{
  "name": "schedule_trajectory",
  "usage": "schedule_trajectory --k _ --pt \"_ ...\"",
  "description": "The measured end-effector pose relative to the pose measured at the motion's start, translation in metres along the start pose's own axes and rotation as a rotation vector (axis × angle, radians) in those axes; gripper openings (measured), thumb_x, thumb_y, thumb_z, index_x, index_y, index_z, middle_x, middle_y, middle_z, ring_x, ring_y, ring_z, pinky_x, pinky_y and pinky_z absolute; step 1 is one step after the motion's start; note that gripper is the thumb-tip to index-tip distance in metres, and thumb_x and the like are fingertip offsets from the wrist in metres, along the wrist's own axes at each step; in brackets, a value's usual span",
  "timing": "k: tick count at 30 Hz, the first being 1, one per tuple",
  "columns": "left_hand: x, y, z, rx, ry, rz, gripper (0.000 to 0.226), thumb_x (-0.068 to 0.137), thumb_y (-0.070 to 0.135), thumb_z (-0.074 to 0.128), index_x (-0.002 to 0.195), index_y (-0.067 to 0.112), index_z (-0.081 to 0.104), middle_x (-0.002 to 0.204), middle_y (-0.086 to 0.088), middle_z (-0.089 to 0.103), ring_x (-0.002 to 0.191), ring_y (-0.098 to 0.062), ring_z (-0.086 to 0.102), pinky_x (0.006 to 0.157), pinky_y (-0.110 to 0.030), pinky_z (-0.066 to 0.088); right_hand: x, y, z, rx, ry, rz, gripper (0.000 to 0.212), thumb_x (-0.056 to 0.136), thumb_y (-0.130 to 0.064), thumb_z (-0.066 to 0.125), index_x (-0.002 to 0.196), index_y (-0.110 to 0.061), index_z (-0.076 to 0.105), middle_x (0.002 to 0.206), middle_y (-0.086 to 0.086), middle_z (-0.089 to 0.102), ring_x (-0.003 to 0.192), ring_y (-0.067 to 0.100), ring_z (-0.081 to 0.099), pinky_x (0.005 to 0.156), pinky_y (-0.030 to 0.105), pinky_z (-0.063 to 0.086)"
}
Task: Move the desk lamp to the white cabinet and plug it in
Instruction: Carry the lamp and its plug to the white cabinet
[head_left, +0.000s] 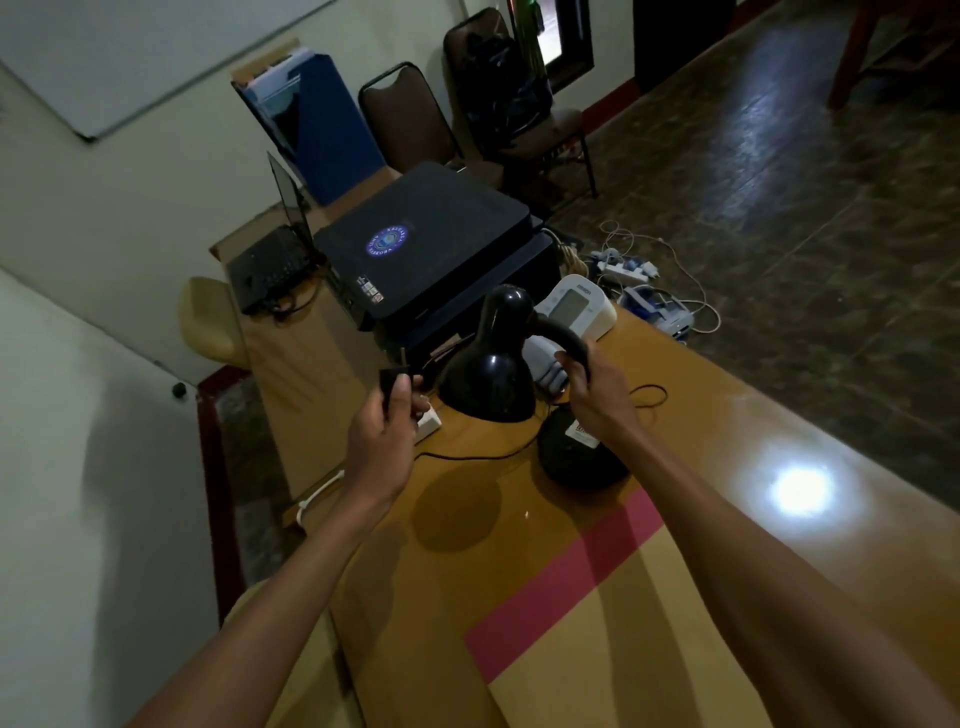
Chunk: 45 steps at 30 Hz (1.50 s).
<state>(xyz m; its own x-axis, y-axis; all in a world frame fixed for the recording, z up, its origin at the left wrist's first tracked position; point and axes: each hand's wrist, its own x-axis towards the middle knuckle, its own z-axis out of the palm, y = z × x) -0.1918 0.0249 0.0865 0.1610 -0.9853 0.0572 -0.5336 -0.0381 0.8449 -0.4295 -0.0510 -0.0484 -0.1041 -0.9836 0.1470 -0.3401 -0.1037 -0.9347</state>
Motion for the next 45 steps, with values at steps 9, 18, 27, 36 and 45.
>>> schedule_trajectory --k 9,18,27,36,45 --pt "-0.022 0.001 -0.053 -0.017 0.063 0.025 0.033 0.105 0.044 0.035 0.112 0.026 0.062 0.078 0.009 0.06 0.054 0.002 0.05 0.05 -0.017 0.04 -0.033 -0.064 0.011 -0.024 0.032 -0.091 0.015 0.106 -0.029 0.043 0.115 -0.02 0.05 0.069 -0.01 0.05 0.054 -0.004 0.053 0.043 0.012 0.039" --pt "-0.057 -0.005 -0.129 -0.081 0.096 0.06 0.035 0.105 0.044 0.036 0.112 0.02 0.061 0.081 -0.001 0.059 0.05 0.002 0.047 0.05 -0.02 0.038 -0.078 -0.149 0.033 0.003 0.139 -0.281 0.02 0.103 -0.038 0.046 0.107 -0.021 0.054 0.066 -0.012 0.052 0.048 0.002 0.047 0.043 0.012 0.033" --pt "-0.114 -0.018 -0.217 -0.107 0.12 0.181 0.03 0.106 0.033 0.038 0.111 0.013 0.061 0.079 0.004 0.06 0.049 -0.002 0.05 0.047 -0.015 0.038 -0.147 -0.24 0.081 -0.008 0.1 -0.352 0.023 0.101 -0.04 0.045 0.092 -0.02 0.051 0.064 -0.006 0.048 0.049 0.003 0.045 0.04 0.023 0.037" --pt "-0.187 -0.06 -0.328 -0.105 0.255 0.21 0.038 0.104 0.038 0.039 0.099 0.009 0.064 0.066 0.011 0.061 0.051 -0.001 0.055 0.05 -0.009 0.041 -0.217 -0.321 0.167 0.106 -0.031 -0.383 0.017 0.103 -0.033 0.047 0.096 -0.017 0.05 0.061 -0.009 0.046 0.045 0.0 0.047 0.039 0.01 0.033" --pt "-0.277 -0.08 -0.427 -0.018 0.628 0.043 0.041 0.101 0.05 0.039 0.096 0.021 0.068 0.079 0.0 0.068 0.058 -0.004 0.055 0.062 -0.03 0.046 -0.263 -0.382 0.239 0.215 -0.259 -0.51 0.021 0.102 -0.044 0.043 0.097 -0.025 0.051 0.066 -0.005 0.05 0.052 0.005 0.047 0.045 0.027 0.041"
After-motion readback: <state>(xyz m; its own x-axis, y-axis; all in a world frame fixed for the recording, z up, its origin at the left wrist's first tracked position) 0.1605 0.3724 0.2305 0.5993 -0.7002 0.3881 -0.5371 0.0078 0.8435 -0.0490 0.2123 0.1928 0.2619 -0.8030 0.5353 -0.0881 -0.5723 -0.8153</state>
